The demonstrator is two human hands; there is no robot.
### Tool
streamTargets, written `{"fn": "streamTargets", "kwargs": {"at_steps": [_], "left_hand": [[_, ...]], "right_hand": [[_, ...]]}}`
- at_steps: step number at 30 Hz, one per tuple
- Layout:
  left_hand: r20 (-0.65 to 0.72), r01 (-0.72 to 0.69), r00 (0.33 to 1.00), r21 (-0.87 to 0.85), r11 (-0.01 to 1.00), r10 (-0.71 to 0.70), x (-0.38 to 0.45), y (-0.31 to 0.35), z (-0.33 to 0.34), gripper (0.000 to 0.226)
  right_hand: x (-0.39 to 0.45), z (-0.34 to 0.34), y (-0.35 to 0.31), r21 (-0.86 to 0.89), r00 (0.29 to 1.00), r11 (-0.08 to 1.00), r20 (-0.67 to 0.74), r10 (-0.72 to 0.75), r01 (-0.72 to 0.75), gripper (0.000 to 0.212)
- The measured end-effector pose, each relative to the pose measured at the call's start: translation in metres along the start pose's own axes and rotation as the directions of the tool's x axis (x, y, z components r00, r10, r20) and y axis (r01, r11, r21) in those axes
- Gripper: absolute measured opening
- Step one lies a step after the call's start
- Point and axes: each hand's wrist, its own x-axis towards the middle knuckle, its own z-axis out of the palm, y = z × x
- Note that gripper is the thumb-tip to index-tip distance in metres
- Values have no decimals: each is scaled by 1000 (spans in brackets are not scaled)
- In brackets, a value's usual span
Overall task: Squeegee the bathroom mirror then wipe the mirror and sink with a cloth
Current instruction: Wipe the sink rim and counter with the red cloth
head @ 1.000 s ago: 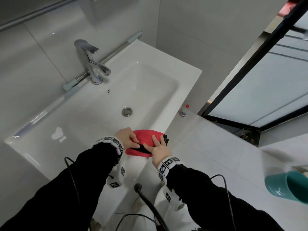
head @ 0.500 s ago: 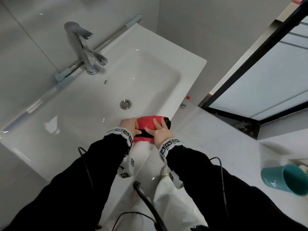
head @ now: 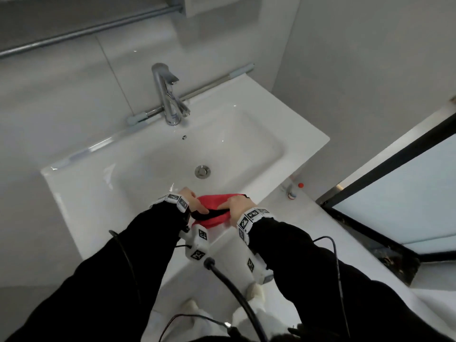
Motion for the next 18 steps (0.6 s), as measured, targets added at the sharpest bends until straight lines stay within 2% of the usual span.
{"fn": "streamTargets", "kwargs": {"at_steps": [3,6,8,11,18], "left_hand": [[45,149,989,-193,970,-143,-11,-2,-1,48],[48,237,969,-479,845,-244,-23,-6,7,54],[44,258,957,-587,767,-288,-34,-9,12,51],[33,259,945,-685,681,-326,-51,-22,13,42],[42,317,906,-726,611,-420,-97,-72,1,30]], "right_hand": [[-7,-15,13,28,994,995,-54,-96,98,44],[-10,-27,21,10,972,974,-55,-227,228,40],[-11,-33,22,-38,947,949,-64,-316,314,41],[-9,-36,13,-11,902,904,-47,-428,428,40],[17,-29,-41,-108,784,778,26,-620,619,50]]}}
